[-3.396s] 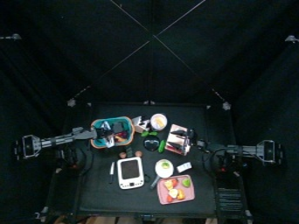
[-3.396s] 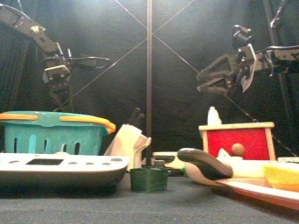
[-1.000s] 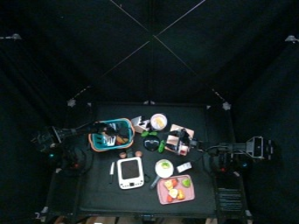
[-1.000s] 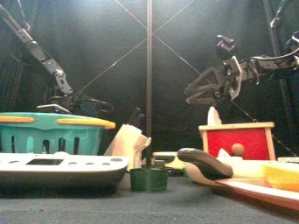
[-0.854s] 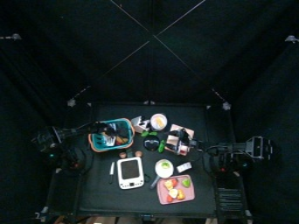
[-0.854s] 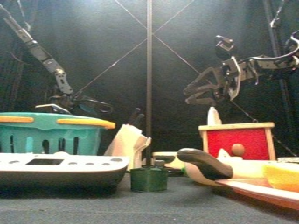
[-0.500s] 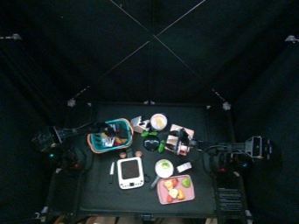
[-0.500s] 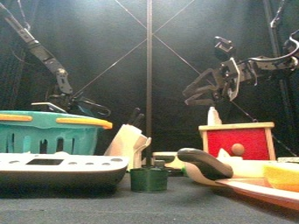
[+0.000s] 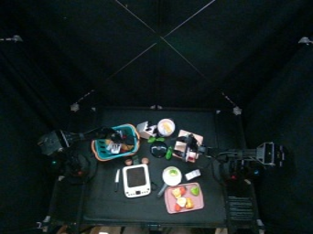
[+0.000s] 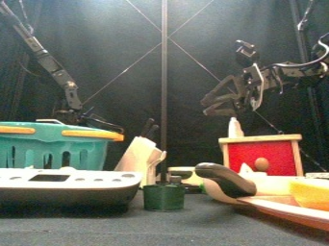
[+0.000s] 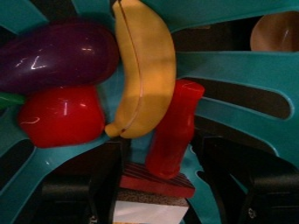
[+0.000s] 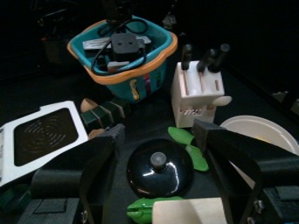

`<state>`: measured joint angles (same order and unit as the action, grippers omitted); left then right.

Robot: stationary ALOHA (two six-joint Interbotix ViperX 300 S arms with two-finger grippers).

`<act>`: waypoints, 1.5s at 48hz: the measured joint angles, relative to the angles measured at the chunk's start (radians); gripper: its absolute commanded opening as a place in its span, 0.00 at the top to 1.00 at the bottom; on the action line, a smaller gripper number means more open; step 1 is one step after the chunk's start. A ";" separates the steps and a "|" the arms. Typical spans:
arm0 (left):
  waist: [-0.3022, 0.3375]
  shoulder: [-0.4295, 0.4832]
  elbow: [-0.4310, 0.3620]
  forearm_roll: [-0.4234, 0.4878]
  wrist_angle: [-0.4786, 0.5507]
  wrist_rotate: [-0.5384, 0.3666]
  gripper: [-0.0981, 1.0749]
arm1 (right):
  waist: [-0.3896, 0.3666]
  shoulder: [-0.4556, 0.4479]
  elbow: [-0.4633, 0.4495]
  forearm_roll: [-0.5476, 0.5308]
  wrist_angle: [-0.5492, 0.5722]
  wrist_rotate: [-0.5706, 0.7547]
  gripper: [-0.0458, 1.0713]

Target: Grab ketchup

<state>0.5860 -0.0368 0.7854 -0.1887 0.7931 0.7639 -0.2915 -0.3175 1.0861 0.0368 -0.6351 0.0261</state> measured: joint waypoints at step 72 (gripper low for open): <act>0.005 -0.206 0.011 0.037 -0.014 -0.003 0.45 | 0.000 0.005 0.000 0.000 0.000 0.002 0.11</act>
<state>0.5906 -0.2424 0.7961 -0.1519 0.7793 0.7609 -0.2915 -0.3129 1.0861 0.0368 -0.6351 0.0276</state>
